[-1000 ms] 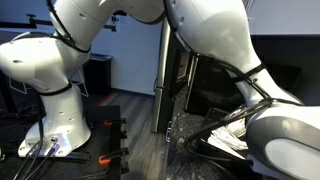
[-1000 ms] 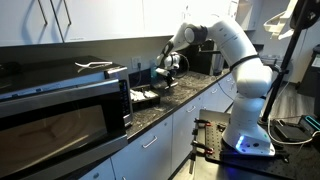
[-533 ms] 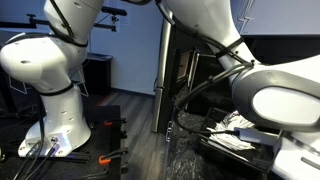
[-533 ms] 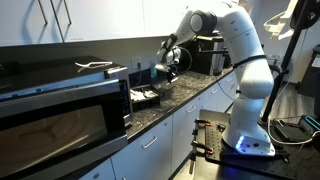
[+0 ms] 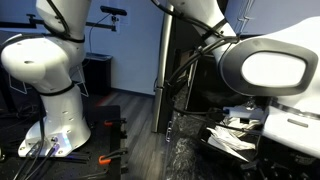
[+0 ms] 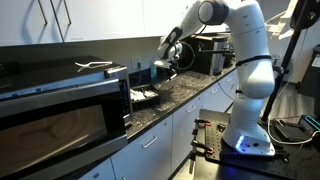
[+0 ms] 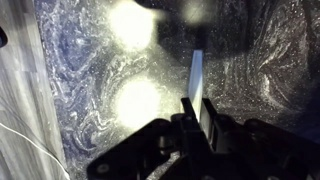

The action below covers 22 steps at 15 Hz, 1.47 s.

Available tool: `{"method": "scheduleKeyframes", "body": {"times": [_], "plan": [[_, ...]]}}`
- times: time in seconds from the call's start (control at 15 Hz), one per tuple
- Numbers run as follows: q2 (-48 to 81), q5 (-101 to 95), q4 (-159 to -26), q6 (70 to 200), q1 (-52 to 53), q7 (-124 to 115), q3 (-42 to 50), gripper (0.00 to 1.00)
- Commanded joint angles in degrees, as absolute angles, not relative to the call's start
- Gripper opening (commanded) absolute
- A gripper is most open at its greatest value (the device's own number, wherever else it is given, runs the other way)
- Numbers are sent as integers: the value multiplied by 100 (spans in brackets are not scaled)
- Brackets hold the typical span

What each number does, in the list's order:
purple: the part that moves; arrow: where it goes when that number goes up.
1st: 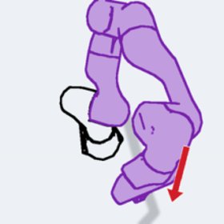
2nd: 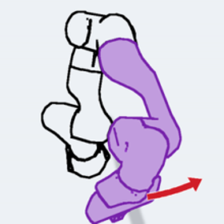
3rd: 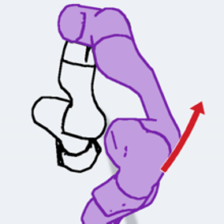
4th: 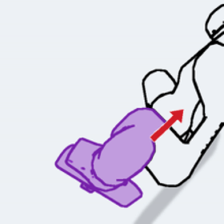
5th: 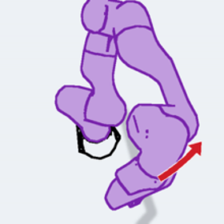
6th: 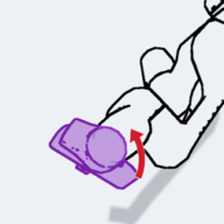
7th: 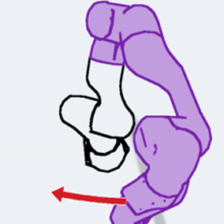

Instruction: Pick up the plastic knife from the base top and put it in the utensil holder

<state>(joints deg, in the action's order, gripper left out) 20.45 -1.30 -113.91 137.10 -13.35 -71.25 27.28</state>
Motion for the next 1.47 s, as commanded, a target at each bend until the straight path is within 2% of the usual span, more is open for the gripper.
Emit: {"method": "scheduleKeyframes", "body": {"times": [0.0, 0.67, 0.73, 1.13, 1.2, 1.4], "plan": [[1516, -531, -11702, 13613, -1225, -7165, 2670, 3], [1246, -504, -11672, 13324, -1246, -8276, 2410, 3], [1470, -496, -11511, 13382, -1311, -8068, 2356, 13], [1454, -495, -11511, 13382, -1330, -8148, 2358, 13], [1454, -495, -11511, 13382, -1330, -8148, 2358, 3], [1559, -687, -11381, 13360, -1215, -7813, 2203, 3]]}}
